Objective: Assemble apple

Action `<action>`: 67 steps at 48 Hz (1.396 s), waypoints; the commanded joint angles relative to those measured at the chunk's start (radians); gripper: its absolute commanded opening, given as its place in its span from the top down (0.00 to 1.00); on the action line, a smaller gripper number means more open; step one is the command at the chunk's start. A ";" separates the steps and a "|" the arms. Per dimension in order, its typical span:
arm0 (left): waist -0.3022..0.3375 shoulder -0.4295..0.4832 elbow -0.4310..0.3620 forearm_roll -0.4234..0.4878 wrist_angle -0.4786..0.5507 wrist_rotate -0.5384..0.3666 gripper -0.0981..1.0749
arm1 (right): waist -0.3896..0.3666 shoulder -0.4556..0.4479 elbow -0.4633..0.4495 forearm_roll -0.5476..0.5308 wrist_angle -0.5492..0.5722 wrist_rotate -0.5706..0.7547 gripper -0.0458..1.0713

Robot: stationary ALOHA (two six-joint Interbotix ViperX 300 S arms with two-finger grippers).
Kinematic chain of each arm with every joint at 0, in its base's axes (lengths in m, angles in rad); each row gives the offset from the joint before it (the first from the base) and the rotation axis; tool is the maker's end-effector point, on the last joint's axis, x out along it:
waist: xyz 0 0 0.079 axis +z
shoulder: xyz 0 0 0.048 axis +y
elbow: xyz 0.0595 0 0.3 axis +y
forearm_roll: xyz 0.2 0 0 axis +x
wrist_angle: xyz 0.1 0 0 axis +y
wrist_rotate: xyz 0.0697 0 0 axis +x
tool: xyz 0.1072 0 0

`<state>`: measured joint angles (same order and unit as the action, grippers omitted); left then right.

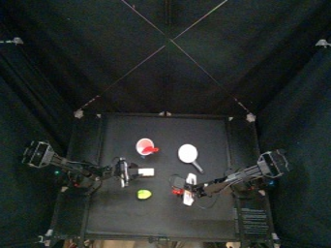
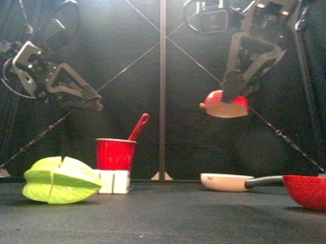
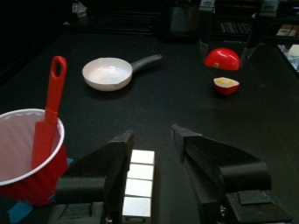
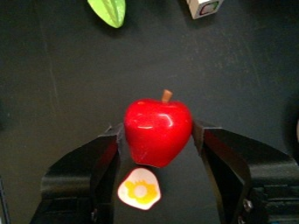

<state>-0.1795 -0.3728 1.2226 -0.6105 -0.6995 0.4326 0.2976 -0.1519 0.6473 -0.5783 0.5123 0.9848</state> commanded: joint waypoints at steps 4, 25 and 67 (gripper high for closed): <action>-0.002 -0.002 -0.021 0.002 -0.005 0.002 0.23 | -0.015 -0.095 0.074 -0.012 -0.040 0.000 0.40; -0.002 -0.002 -0.018 0.000 -0.005 0.002 0.23 | 0.003 -0.130 0.150 -0.049 0.110 -0.011 0.39; -0.002 -0.002 -0.015 0.000 -0.003 0.002 0.23 | 0.132 -0.115 0.295 -0.229 -0.314 -0.049 0.39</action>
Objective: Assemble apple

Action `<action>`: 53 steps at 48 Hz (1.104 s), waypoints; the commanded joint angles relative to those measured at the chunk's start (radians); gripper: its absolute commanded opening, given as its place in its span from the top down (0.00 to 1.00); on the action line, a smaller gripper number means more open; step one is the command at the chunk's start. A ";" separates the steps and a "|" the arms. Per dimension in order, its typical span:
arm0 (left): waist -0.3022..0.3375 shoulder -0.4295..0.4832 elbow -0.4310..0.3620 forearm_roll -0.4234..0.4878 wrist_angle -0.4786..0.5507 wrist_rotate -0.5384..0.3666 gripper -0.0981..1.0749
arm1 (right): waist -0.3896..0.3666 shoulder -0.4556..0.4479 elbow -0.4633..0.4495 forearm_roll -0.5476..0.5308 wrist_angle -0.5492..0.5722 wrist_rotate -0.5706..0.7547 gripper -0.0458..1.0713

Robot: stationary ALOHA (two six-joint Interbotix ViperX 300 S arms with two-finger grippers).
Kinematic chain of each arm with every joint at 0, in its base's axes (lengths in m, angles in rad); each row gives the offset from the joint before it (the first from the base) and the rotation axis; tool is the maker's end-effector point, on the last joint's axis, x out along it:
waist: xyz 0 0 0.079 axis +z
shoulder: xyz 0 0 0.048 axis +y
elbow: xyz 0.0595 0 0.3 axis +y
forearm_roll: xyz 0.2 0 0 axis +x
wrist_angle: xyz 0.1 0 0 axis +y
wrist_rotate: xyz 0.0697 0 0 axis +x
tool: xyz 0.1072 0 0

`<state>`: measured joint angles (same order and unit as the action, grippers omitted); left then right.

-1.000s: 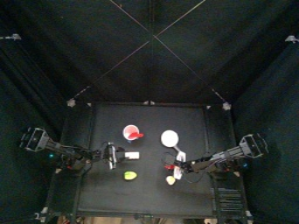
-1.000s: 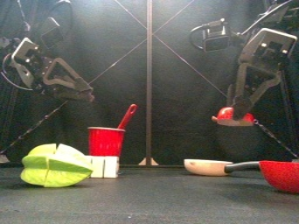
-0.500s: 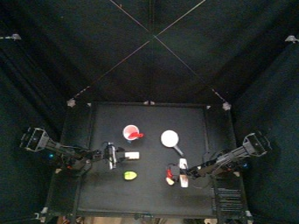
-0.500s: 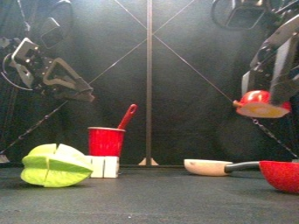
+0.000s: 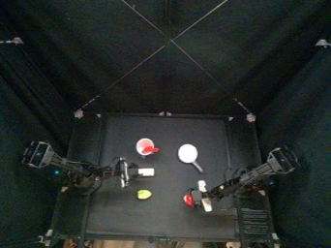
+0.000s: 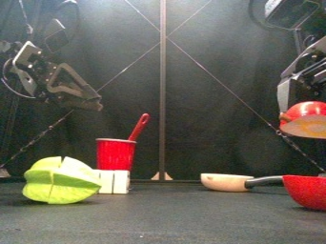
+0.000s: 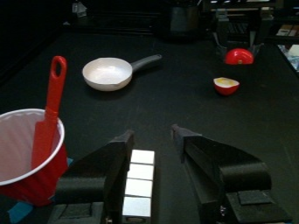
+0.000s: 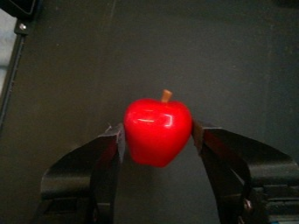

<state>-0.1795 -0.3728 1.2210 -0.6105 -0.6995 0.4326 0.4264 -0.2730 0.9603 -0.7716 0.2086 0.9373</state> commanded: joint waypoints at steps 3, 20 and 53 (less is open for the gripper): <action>-0.002 0.000 -0.014 0.000 -0.005 0.002 0.23 | 0.006 0.026 -0.023 -0.081 -0.006 -0.002 0.39; -0.002 -0.002 -0.012 0.000 -0.005 0.002 0.23 | 0.015 0.049 -0.032 -0.173 0.005 -0.002 0.41; -0.002 -0.002 -0.011 -0.002 -0.005 0.002 0.23 | 0.058 0.094 -0.026 -0.186 0.035 -0.037 0.41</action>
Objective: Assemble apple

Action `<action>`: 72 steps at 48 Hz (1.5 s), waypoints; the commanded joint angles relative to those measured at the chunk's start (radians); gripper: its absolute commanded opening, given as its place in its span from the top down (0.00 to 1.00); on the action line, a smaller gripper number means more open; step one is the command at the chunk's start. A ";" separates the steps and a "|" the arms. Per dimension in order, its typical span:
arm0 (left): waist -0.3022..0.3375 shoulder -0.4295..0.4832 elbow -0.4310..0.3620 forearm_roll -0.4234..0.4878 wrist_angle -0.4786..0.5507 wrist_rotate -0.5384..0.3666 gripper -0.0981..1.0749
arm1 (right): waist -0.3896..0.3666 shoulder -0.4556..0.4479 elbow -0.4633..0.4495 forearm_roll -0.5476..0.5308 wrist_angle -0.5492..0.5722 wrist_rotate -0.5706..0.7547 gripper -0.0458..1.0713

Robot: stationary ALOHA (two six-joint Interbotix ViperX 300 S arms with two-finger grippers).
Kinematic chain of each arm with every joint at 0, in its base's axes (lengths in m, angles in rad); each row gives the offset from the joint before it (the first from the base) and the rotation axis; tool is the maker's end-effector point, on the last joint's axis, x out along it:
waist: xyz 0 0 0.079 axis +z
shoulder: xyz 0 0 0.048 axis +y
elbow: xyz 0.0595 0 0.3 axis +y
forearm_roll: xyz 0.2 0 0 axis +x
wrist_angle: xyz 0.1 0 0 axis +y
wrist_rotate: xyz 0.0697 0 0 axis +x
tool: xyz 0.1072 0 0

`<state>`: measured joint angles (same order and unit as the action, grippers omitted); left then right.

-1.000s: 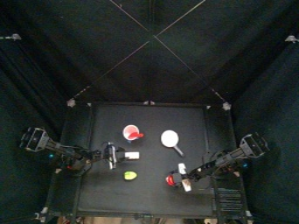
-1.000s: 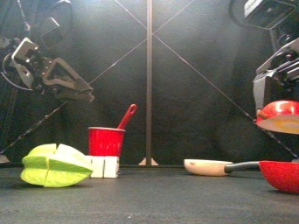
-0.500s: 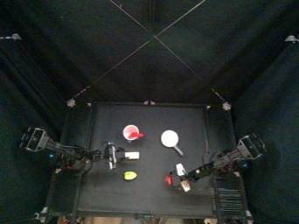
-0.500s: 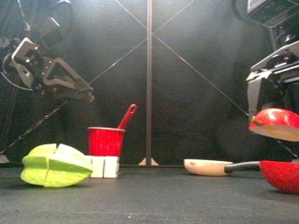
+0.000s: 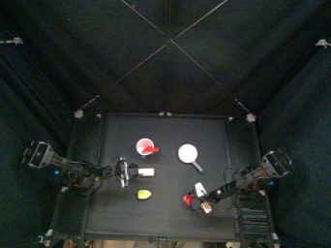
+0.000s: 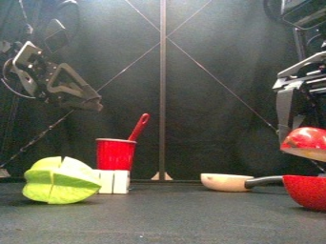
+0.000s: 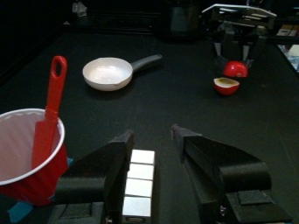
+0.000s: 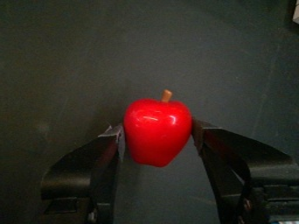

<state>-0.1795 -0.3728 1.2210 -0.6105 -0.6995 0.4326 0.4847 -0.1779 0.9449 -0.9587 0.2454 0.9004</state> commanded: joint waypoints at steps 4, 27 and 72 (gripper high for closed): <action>-0.002 -0.002 -0.011 -0.002 -0.005 0.002 0.23 | 0.000 0.015 -0.017 0.002 -0.002 0.000 0.41; -0.002 -0.002 -0.009 -0.002 -0.005 0.002 0.23 | -0.005 0.072 -0.035 0.012 0.000 -0.002 0.41; -0.002 -0.002 -0.009 -0.002 -0.005 0.002 0.23 | -0.008 0.132 -0.075 0.018 0.021 -0.002 0.41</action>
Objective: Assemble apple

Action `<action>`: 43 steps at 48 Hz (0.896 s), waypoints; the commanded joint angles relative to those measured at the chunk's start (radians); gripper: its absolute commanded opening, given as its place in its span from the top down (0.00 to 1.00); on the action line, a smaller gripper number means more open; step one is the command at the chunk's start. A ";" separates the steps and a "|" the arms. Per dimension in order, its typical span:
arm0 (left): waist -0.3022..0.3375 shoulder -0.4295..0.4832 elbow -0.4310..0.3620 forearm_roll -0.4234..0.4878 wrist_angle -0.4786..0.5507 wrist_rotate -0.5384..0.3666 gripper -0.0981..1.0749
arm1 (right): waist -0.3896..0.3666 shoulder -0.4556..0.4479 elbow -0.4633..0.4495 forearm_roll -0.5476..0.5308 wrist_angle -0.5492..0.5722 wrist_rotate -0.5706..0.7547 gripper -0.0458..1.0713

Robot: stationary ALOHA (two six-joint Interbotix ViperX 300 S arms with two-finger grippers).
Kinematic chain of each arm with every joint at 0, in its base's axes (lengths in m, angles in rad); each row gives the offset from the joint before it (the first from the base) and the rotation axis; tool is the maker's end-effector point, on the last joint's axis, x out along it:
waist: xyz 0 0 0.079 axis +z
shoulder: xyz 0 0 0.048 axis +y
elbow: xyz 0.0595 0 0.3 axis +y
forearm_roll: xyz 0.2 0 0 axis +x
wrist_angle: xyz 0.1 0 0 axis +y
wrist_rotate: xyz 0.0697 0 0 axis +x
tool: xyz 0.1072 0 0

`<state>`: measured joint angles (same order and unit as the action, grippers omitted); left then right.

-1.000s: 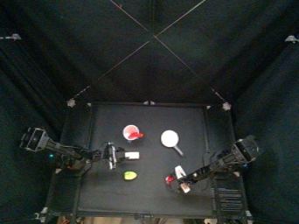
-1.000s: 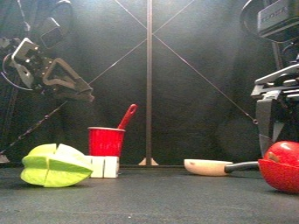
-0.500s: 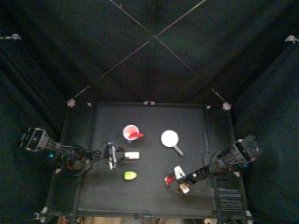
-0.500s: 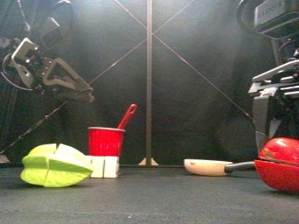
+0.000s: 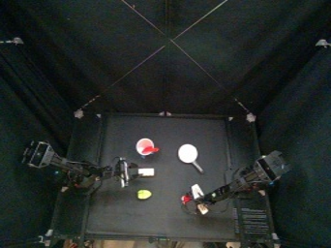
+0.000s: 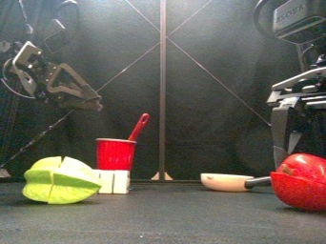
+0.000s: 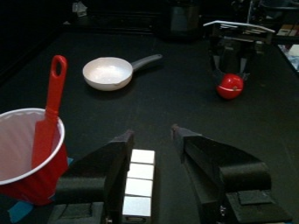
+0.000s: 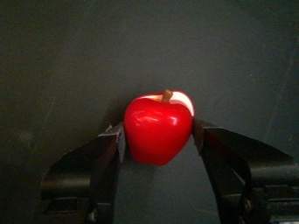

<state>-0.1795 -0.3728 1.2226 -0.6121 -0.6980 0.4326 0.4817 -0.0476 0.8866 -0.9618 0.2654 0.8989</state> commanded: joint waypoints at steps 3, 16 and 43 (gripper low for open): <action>-0.002 0.000 -0.011 0.002 -0.006 0.002 0.23 | -0.006 0.009 -0.020 0.037 0.002 -0.002 0.40; -0.002 -0.002 -0.011 0.000 -0.006 0.002 0.23 | -0.040 0.002 -0.029 0.086 0.049 0.011 0.39; -0.002 -0.002 -0.009 0.002 -0.006 0.002 0.23 | -0.144 -0.069 -0.017 0.242 0.014 0.009 0.05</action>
<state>-0.1795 -0.3728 1.2241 -0.6121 -0.6995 0.4326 0.3375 -0.0890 0.8759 -0.7240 0.2884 0.8974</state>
